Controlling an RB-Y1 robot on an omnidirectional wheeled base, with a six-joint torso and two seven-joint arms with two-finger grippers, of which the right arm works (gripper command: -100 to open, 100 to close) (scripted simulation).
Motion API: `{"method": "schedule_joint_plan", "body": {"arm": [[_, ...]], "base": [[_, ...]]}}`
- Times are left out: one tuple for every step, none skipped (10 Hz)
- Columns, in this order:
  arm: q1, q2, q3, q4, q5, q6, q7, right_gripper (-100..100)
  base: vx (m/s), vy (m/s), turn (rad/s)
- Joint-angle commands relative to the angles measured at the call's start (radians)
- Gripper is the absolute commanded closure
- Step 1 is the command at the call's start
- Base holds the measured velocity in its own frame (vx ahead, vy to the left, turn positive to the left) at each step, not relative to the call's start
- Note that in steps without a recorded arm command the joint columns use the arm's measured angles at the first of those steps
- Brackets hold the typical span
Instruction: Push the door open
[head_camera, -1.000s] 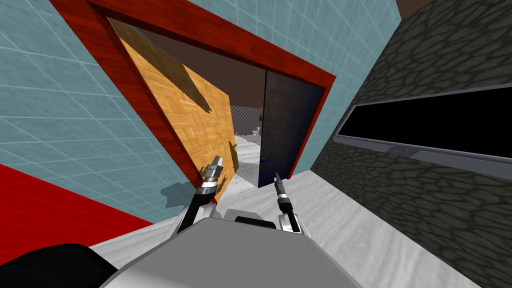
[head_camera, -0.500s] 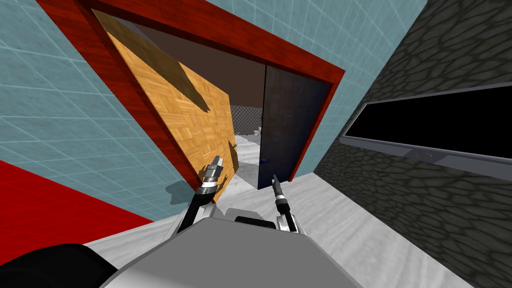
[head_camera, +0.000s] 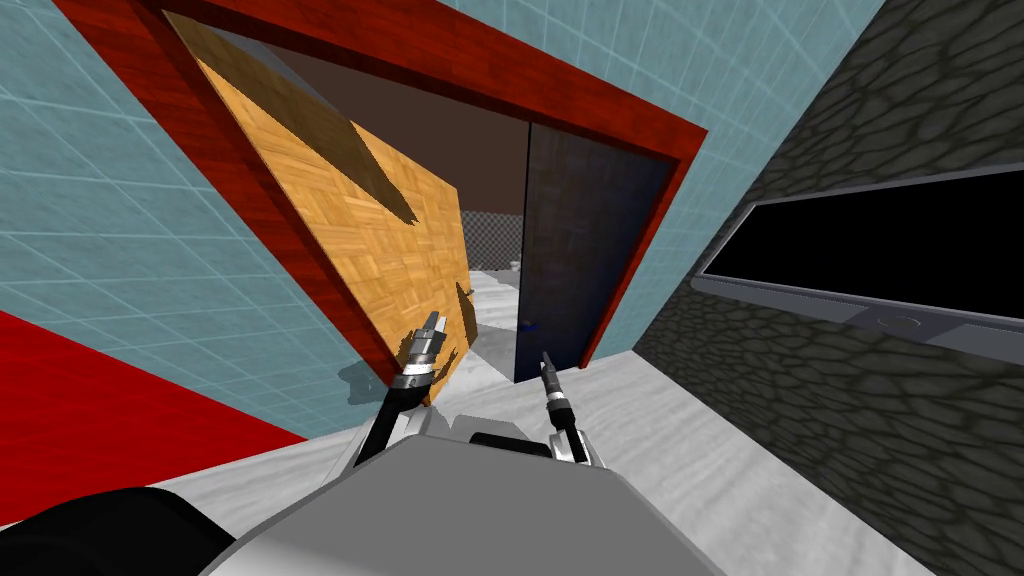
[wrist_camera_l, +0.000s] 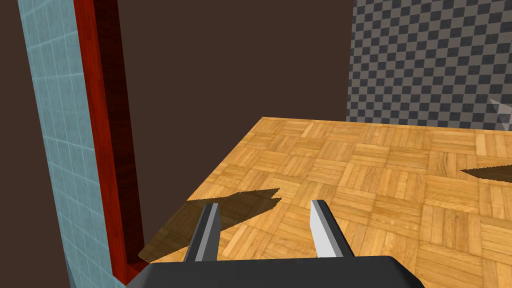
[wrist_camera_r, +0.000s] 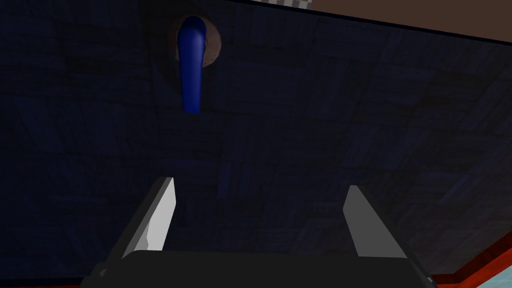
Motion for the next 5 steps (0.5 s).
{"method": "schedule_joint_plan", "body": {"arm": [[-0.01, 0.006, 0.004, 0.038, 0.002, -0.015, -0.001, -100], [-0.017, 0.01, 0.006, 0.059, 0.002, -0.02, -0.002, -100], [-0.023, 0.015, 0.008, 0.077, 0.003, -0.025, -0.003, -100], [-0.029, 0.019, 0.01, 0.095, 0.004, -0.03, -0.003, -100], [-0.035, 0.024, 0.012, 0.114, 0.005, -0.035, -0.004, -100]], "base": [[0.09, -0.077, 0.063], [0.093, -0.074, 0.064], [0.084, -0.073, 0.05], [0.071, -0.075, 0.055], [0.069, -0.065, 0.045]]}}
